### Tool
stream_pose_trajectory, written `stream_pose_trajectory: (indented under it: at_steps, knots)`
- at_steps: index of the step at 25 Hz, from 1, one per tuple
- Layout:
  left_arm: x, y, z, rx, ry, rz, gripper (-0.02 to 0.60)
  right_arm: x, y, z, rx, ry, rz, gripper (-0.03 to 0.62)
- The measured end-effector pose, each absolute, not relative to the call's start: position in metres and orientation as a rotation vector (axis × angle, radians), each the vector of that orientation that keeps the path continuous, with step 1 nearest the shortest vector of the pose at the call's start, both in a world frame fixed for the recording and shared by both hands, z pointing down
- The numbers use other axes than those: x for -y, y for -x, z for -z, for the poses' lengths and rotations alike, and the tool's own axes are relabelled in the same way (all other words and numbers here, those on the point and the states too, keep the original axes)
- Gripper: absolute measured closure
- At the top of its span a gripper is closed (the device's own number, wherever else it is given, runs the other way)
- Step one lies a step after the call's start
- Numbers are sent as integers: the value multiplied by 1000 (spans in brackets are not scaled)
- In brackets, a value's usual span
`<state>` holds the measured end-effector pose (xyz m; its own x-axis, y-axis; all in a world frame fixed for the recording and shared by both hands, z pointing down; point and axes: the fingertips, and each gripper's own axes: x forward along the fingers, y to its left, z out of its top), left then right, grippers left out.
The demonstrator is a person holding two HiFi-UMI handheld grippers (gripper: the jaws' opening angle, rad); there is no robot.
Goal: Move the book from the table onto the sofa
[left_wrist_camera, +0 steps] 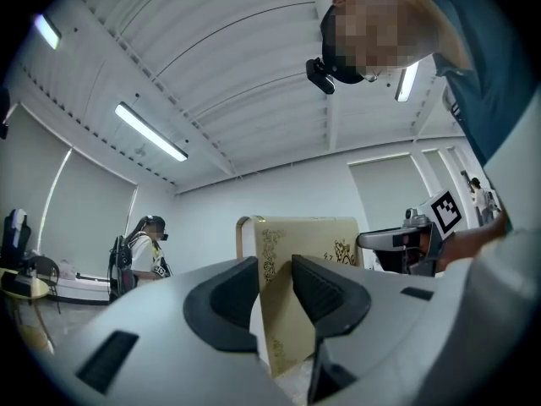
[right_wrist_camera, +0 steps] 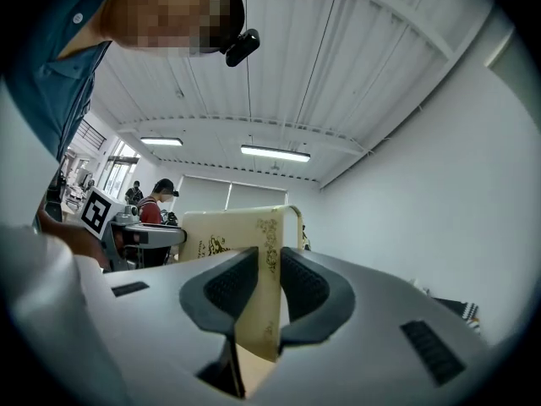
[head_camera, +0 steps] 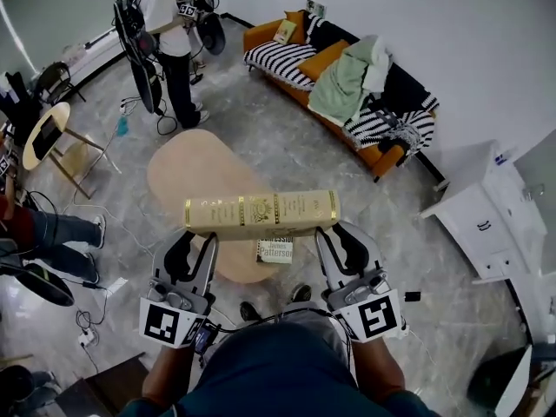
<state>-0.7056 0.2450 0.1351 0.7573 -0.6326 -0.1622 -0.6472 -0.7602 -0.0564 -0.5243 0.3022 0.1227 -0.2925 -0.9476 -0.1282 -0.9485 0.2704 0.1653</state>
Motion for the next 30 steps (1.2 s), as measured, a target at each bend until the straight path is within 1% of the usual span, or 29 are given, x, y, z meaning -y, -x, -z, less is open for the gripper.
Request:
stream_pose_trajectory:
  at_steps: [10,15,17,21,26,30]
  knots:
    - [-270,573,-129,-848,2891,-199,457,-351,401,-119,-2385,2003,-346,503]
    - [-297,435,-139,-783,2900,-178,457,-387,269,-134,-2306,2035,-273,505]
    - [-303,417,-135,-763,2908,-181,457,-395,253,-131,-2294,2058,-253,505]
    - [-310,410,-126,-701,2938,-208,457,-410,250,-116,-2253,2119,-327,506]
    - [-347,322,-132,-609,2954,-200,457,-455,168,-126,-2175,2191,-259,505]
    - [-363,278,-132,-536,2971,-190,457,-479,128,-124,-2121,2244,-324,505]
